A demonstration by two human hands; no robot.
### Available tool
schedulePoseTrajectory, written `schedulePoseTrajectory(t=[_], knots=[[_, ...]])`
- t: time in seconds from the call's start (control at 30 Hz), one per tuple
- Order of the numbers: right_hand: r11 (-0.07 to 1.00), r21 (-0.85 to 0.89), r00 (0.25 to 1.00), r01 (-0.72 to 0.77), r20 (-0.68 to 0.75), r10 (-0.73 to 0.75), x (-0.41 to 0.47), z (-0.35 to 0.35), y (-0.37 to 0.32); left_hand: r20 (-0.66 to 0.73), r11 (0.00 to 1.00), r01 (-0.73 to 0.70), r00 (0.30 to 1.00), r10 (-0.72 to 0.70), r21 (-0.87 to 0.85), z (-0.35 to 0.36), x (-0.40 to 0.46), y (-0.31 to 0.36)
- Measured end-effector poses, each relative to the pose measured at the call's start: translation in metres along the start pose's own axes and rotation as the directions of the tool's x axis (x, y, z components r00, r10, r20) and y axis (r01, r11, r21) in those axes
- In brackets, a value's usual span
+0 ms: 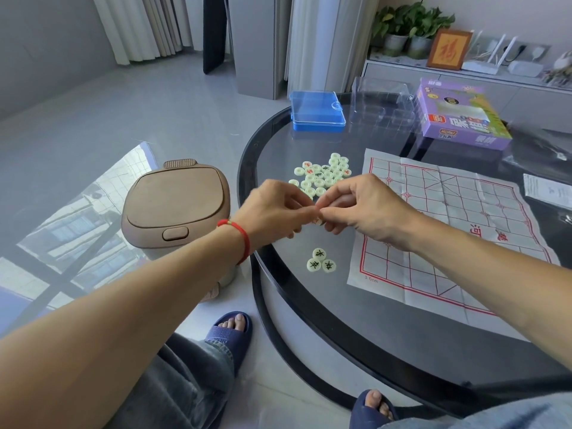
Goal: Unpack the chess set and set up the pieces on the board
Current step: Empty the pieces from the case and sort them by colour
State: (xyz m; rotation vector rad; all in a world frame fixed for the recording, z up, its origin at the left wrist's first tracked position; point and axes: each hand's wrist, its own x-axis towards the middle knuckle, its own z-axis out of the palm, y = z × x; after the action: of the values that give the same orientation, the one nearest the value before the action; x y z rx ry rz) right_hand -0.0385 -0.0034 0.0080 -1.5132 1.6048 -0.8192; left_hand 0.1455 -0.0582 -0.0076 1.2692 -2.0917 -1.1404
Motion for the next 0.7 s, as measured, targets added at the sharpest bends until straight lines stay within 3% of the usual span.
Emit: schedulePoseTrajectory(t=[0.07, 0.17, 0.27, 0.37, 0.7], knots=[[1.000, 0.002, 1.000, 0.000, 0.016, 0.000, -0.001, 0.002, -0.002, 0.080, 0.995, 0.047, 0.996, -0.041, -0.084, 0.002, -0.004, 0.001], [0.997, -0.076, 1.000, 0.018, -0.012, -0.019, 0.003, 0.006, 0.003, 0.050, 0.999, 0.045, 0.998, -0.045, -0.002, -0.005, -0.002, -0.002], [0.893, -0.449, 0.975, 0.013, -0.193, -0.112, 0.016, 0.006, 0.015, -0.047, 0.975, 0.047, 0.998, -0.037, 0.219, -0.016, -0.001, -0.011], [0.751, -0.659, 0.970, 0.030, -0.163, -0.181, 0.024, 0.006, 0.024, -0.096, 0.940, 0.059, 0.995, -0.028, 0.335, -0.020, -0.001, -0.021], [0.709, -0.696, 0.973, 0.117, -0.063, -0.222, 0.014, 0.001, 0.020, -0.163, 0.878, -0.099, 0.967, 0.196, 0.467, -0.004, 0.012, -0.028]])
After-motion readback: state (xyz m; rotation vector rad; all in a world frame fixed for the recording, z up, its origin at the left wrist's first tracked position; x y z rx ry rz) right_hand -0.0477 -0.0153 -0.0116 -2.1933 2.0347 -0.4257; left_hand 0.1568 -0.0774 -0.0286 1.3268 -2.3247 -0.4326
